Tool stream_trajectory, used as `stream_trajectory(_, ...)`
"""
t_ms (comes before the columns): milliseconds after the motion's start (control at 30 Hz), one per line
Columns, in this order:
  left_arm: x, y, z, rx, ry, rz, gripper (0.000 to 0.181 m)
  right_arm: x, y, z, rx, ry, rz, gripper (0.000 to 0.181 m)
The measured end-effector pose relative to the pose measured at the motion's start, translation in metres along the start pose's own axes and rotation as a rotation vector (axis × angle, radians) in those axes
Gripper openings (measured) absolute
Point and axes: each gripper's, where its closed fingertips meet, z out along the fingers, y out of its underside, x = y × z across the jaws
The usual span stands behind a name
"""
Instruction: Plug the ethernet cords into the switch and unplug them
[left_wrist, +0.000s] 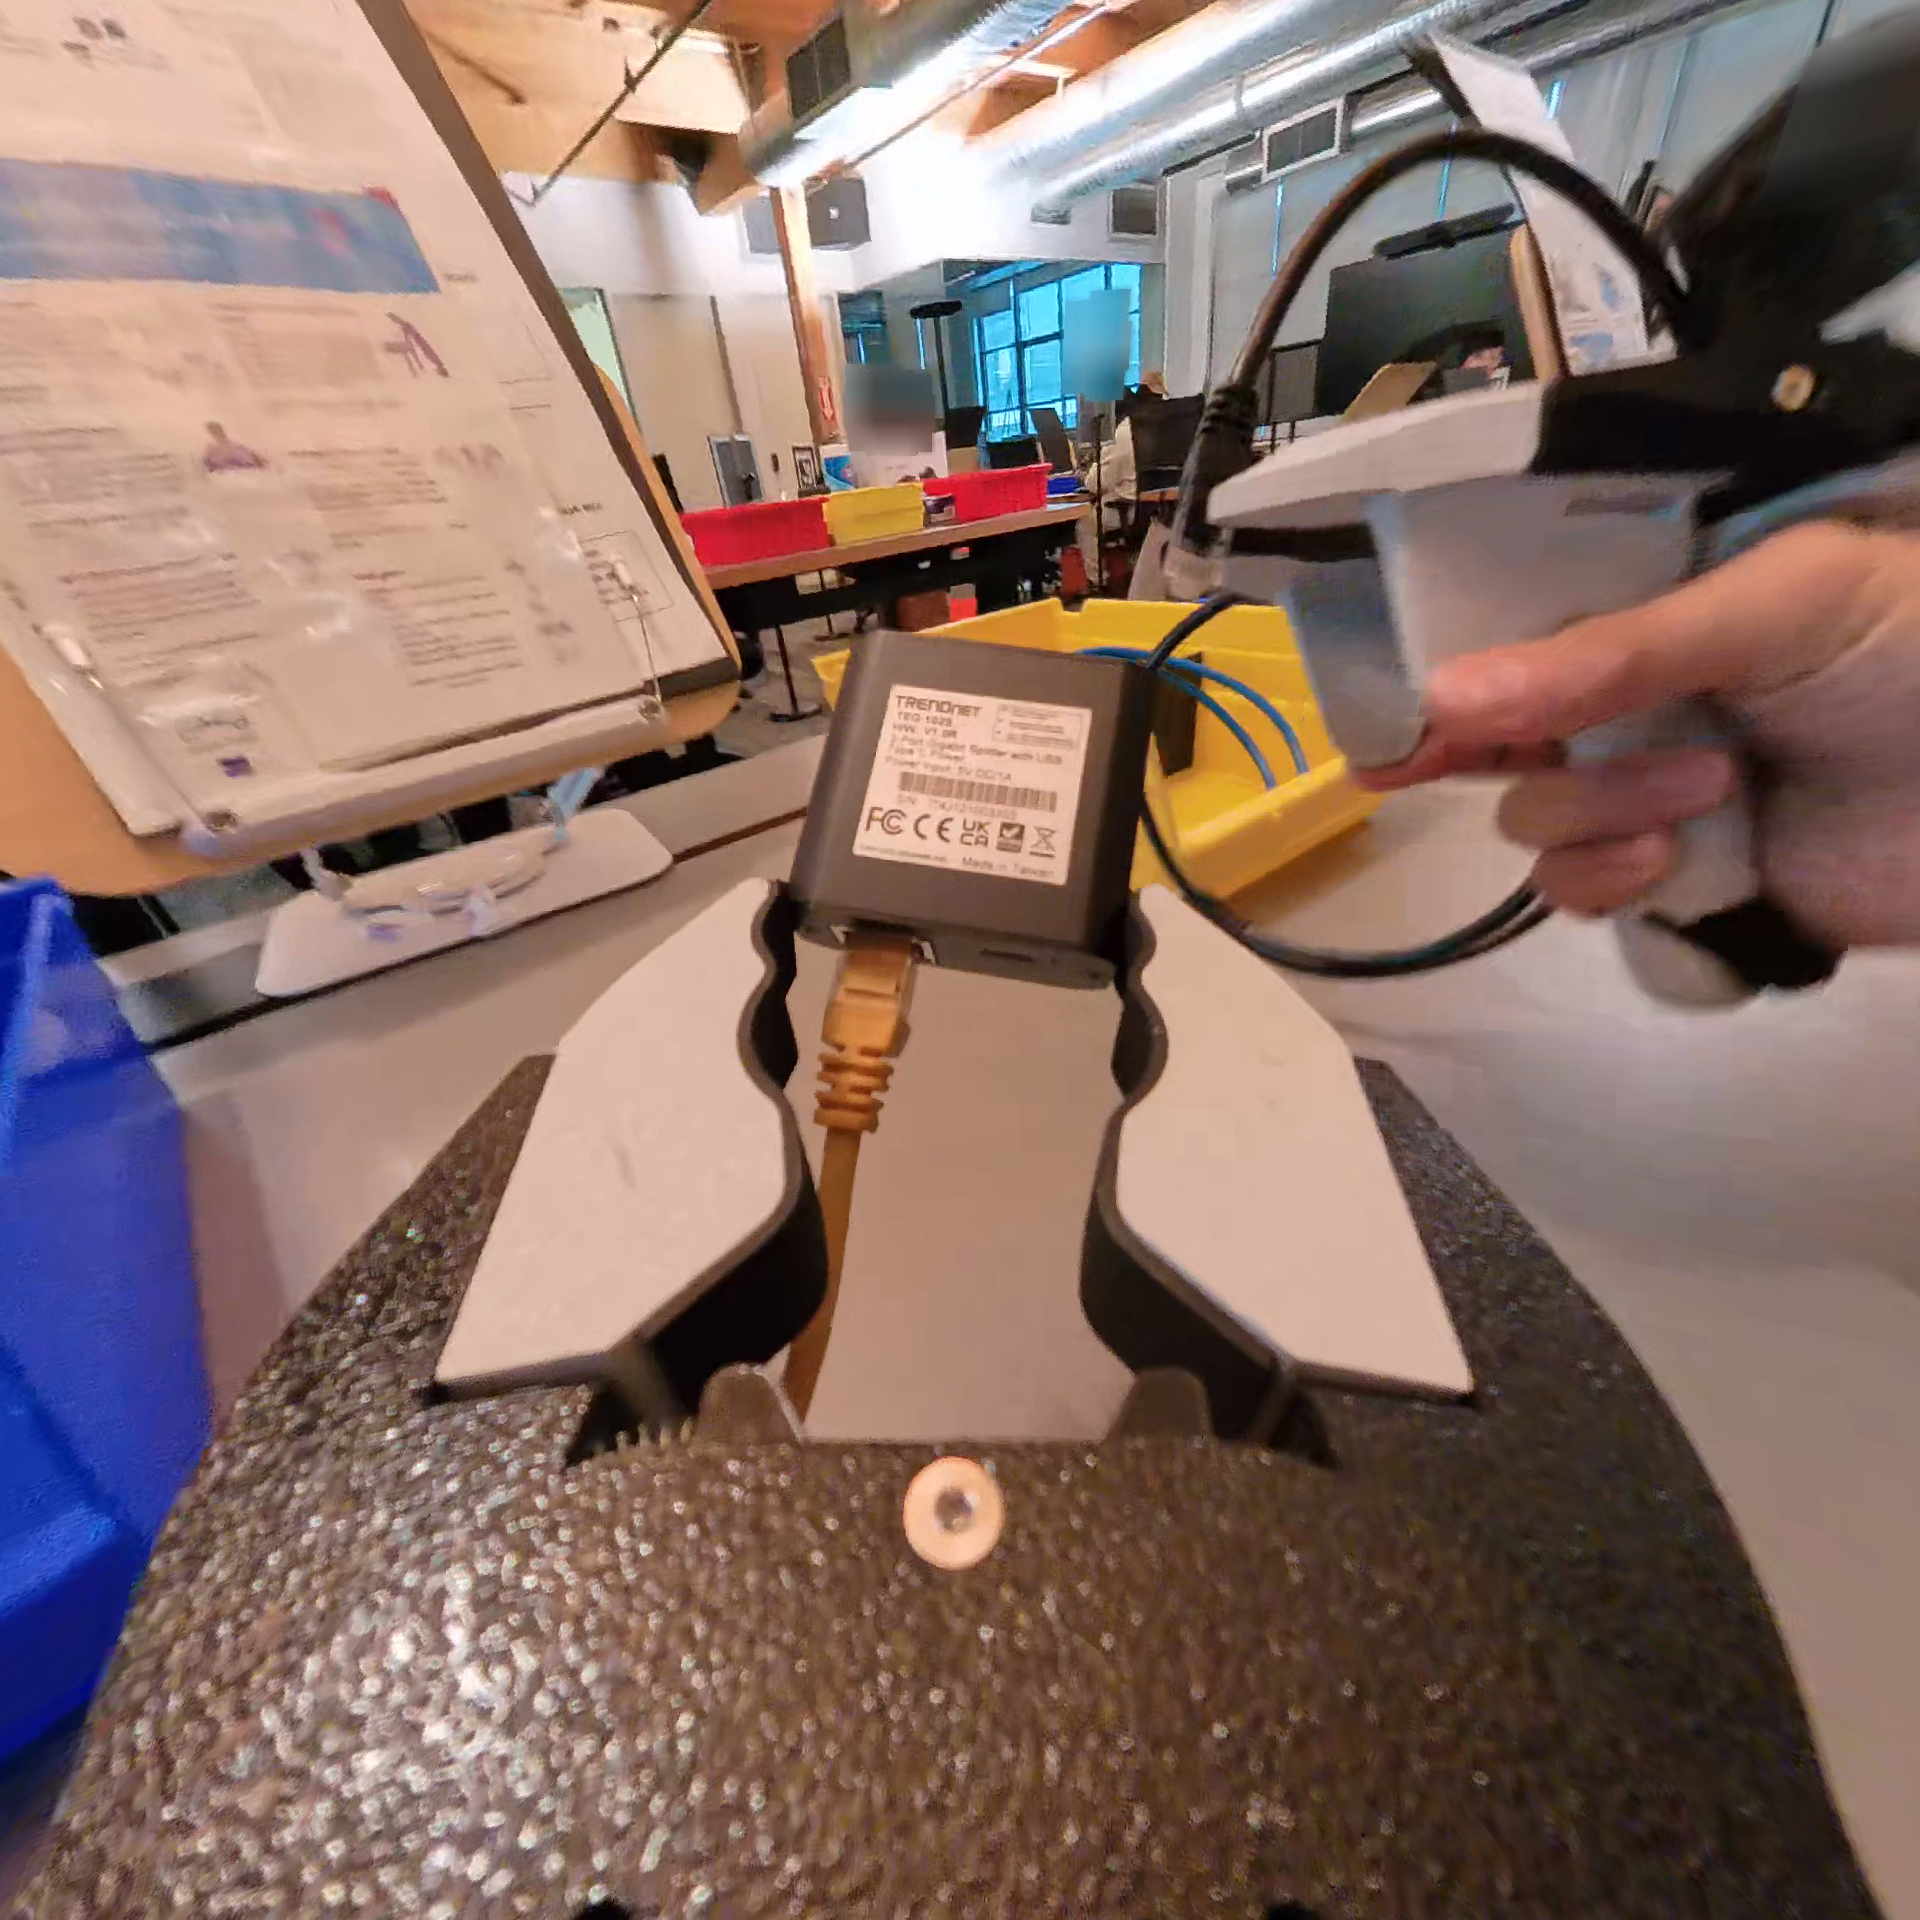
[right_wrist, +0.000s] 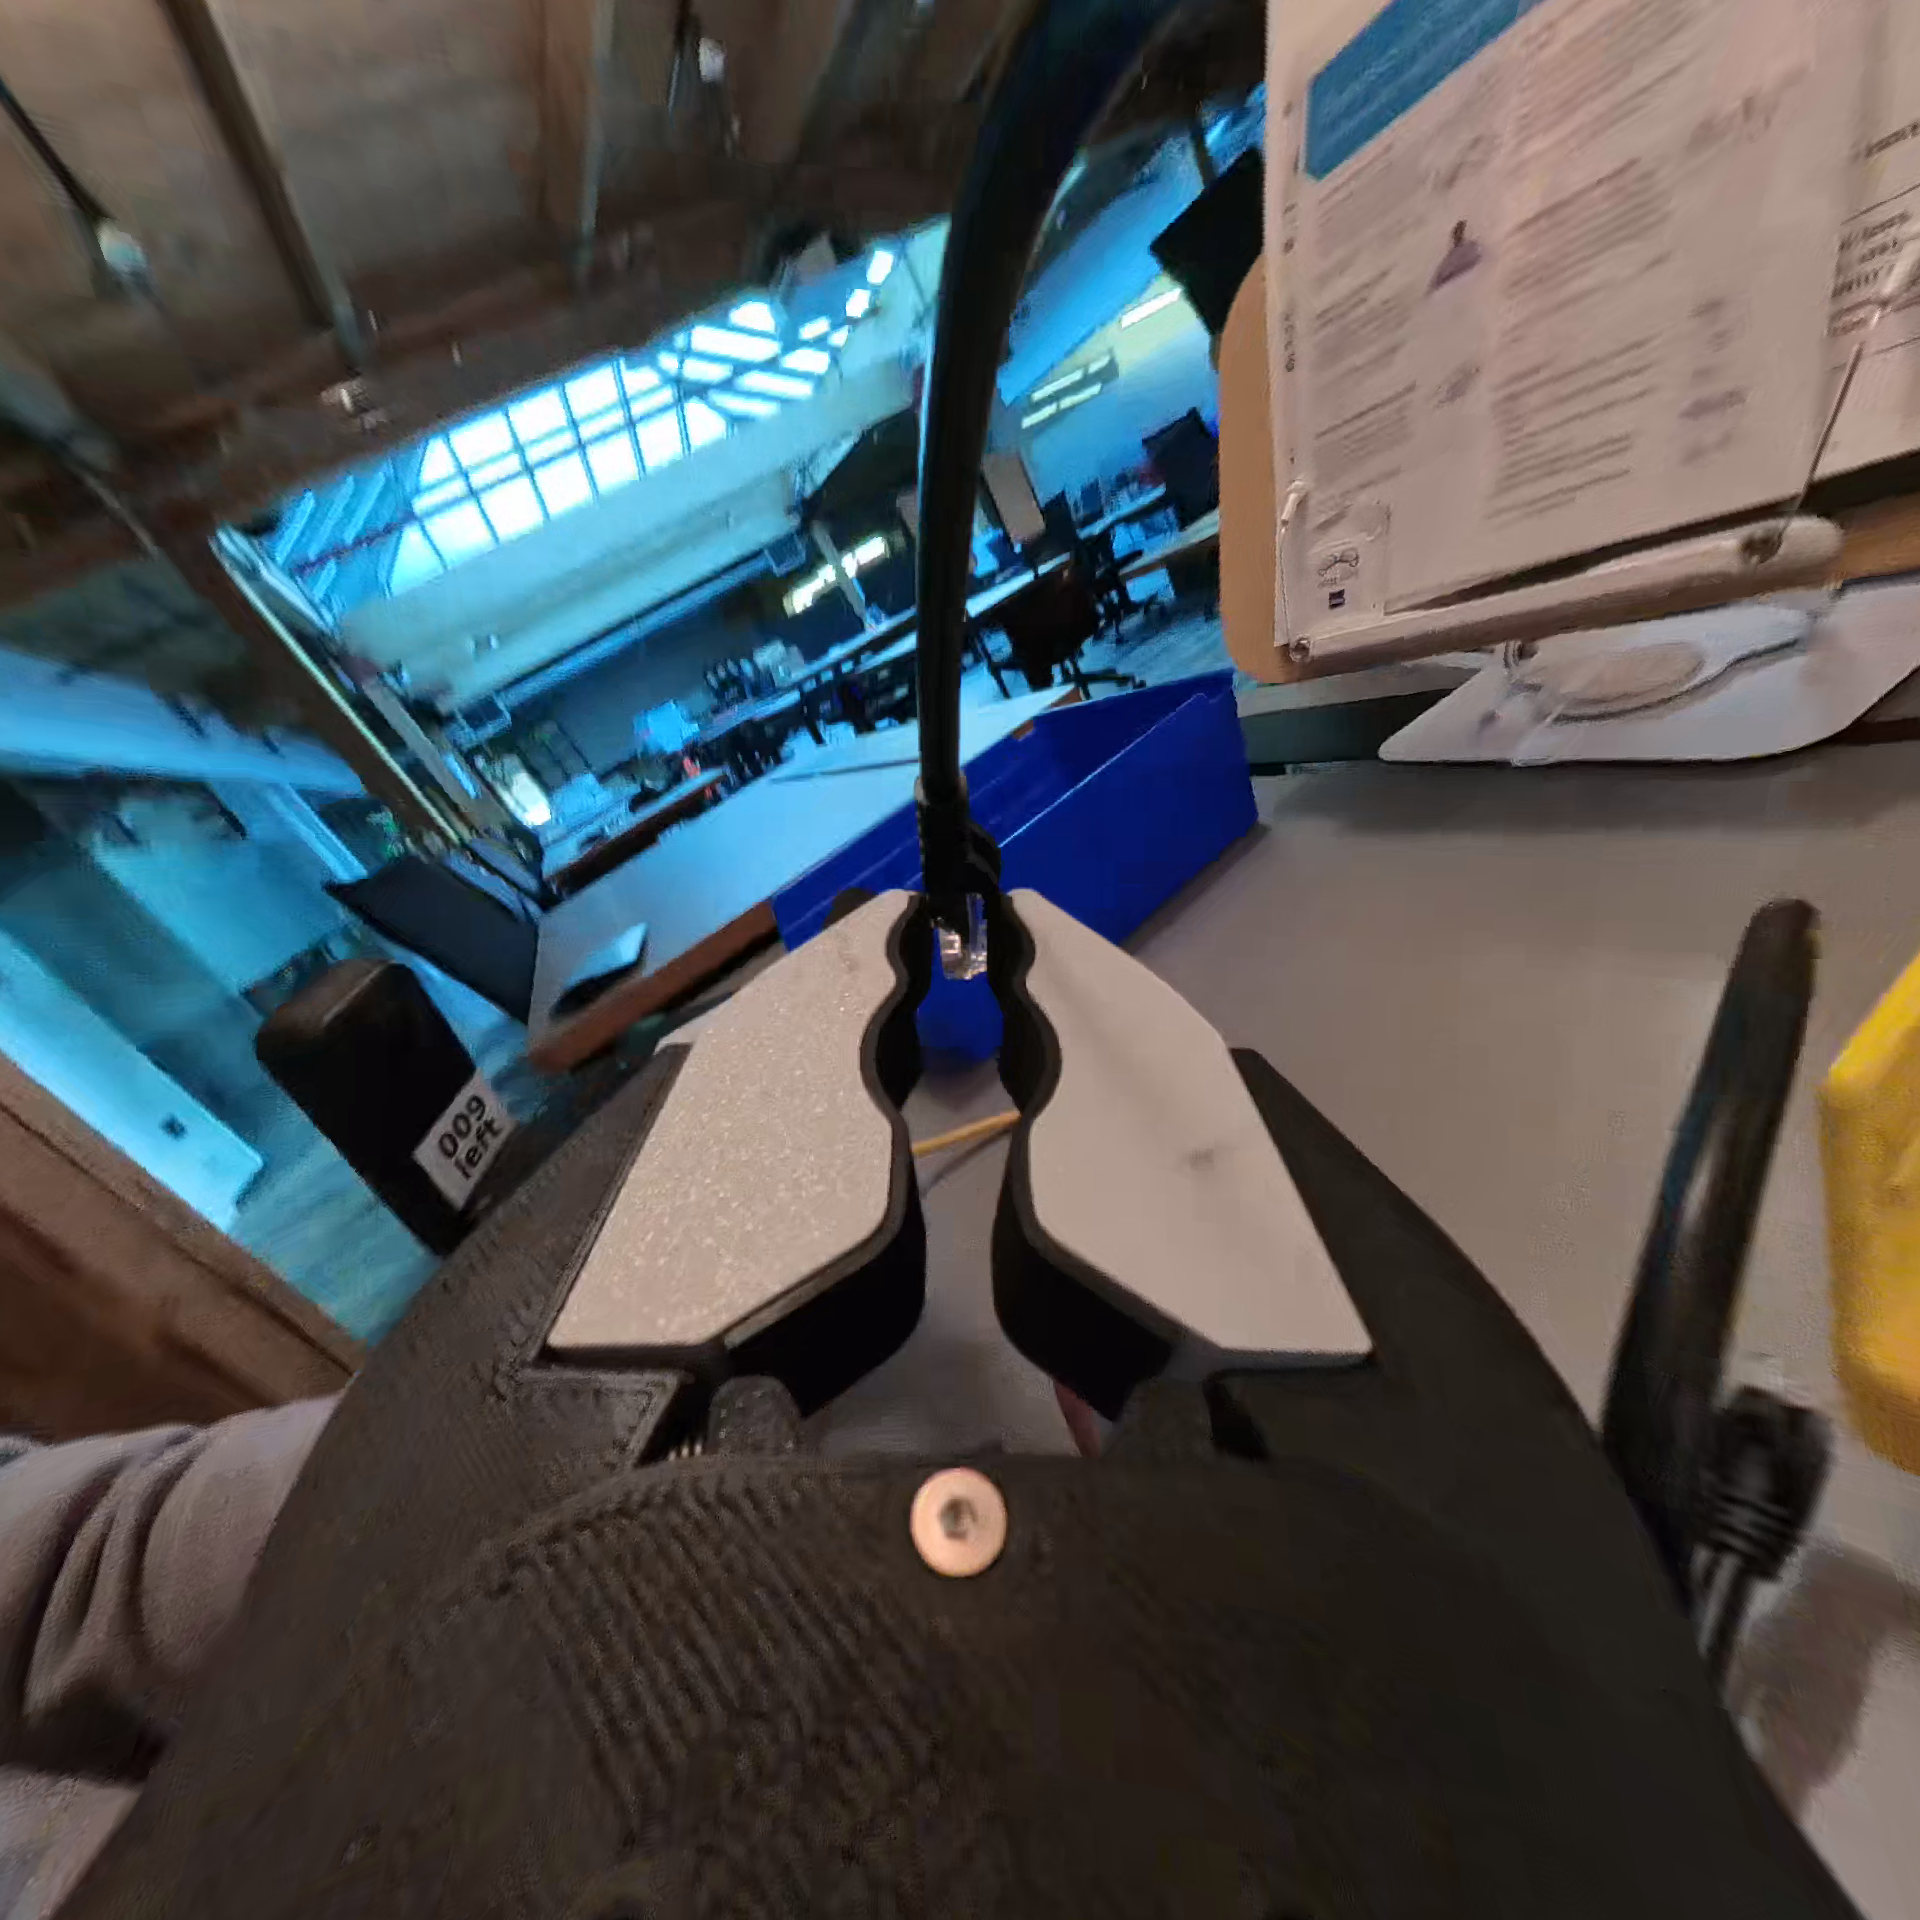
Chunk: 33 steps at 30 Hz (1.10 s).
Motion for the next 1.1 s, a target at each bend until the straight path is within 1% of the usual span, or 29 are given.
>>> stream_trajectory(33,-0.004,0.001,-0.001,-0.005,-0.01,0.027,0.059,-0.002,-0.006,-0.003,-0.039,-0.012,-0.025,0.012)
stream_trajectory(67,-0.007,0.003,-0.002,-0.014,-0.018,0.035,0.059,-0.001,-0.01,-0.005,-0.117,-0.02,-0.049,0.012)
stream_trajectory(133,-0.007,0.005,-0.002,-0.017,0.008,0.004,0.059,0.012,-0.03,-0.014,-0.214,0.039,-0.163,0.012)
stream_trajectory(200,-0.009,0.007,-0.002,-0.022,0.005,0.003,0.059,0.025,-0.048,-0.023,-0.324,0.057,-0.212,0.013)
stream_trajectory(233,-0.008,0.008,-0.001,-0.028,0.014,0.013,0.059,0.034,-0.059,-0.026,-0.345,0.067,-0.245,0.013)
stream_trajectory(300,-0.007,0.008,-0.001,-0.031,0.016,0.027,0.059,0.063,-0.082,-0.034,-0.353,0.134,-0.309,0.013)
stream_trajectory(333,-0.006,0.009,0.0,-0.031,0.024,0.028,0.059,0.069,-0.082,-0.037,-0.403,0.089,-0.297,0.013)
stream_trajectory(367,-0.005,0.009,0.0,-0.032,0.026,0.027,0.059,0.076,-0.084,-0.037,-0.418,0.056,-0.265,0.013)
stream_trajectory(400,-0.005,0.01,0.0,-0.034,0.025,0.028,0.059,0.088,-0.085,-0.037,-0.419,0.063,-0.238,0.013)
stream_trajectory(467,-0.005,0.012,0.001,-0.04,0.029,0.031,0.059,0.106,-0.073,-0.037,-0.489,0.019,-0.165,0.013)
stream_trajectory(500,-0.005,0.013,0.001,-0.042,0.029,0.03,0.059,0.116,-0.068,-0.035,-0.505,0.017,-0.09,0.013)
stream_trajectory(567,-0.004,0.015,0.001,-0.051,0.036,0.029,0.059,0.141,-0.056,-0.032,-0.523,0.057,0.014,0.014)
stream_trajectory(600,-0.004,0.016,0.001,-0.054,0.039,0.026,0.059,0.156,-0.045,-0.034,-0.556,0.092,0.047,0.016)
stream_trajectory(667,-0.004,0.018,0.001,-0.059,0.047,0.019,0.059,0.2,-0.024,-0.05,-0.667,0.303,0.103,0.044)
stream_trajectory(700,-0.005,0.018,0.001,-0.063,0.047,0.019,0.059,0.212,-0.015,-0.059,-0.731,0.367,0.102,0.05)
stream_trajectory(733,-0.005,0.019,0.001,-0.067,0.049,0.022,0.059,0.214,-0.01,-0.065,-0.77,0.385,0.103,0.058)
stream_trajectory(767,-0.006,0.019,0.001,-0.07,0.055,0.022,0.059,0.213,-0.008,-0.068,-0.781,0.397,0.109,0.069)
stream_trajectory(800,-0.006,0.02,0.001,-0.073,0.061,0.019,0.059,0.211,-0.008,-0.07,-0.792,0.412,0.11,0.074)
stream_trajectory(867,-0.007,0.021,0.002,-0.08,0.07,0.007,0.059,0.203,-0.011,-0.08,-0.826,0.453,0.049,0.08)
stream_trajectory(933,-0.007,0.022,0.002,-0.085,0.089,-0.001,0.059,0.187,-0.018,-0.079,-0.778,0.492,-0.047,0.087)
stream_trajectory(1000,-0.006,0.023,0.002,-0.085,0.1,-0.001,0.059,0.142,-0.01,-0.061,-0.69,0.387,-0.078,0.093)
stream_trajectory(1067,-0.003,0.021,0.003,-0.072,0.121,-0.005,0.059,0.083,0.015,-0.036,-0.595,0.208,-0.06,0.099)
stream_trajectory(1100,-0.002,0.02,0.003,-0.062,0.123,0.001,0.059,0.055,0.03,-0.023,-0.542,0.12,-0.036,0.099)
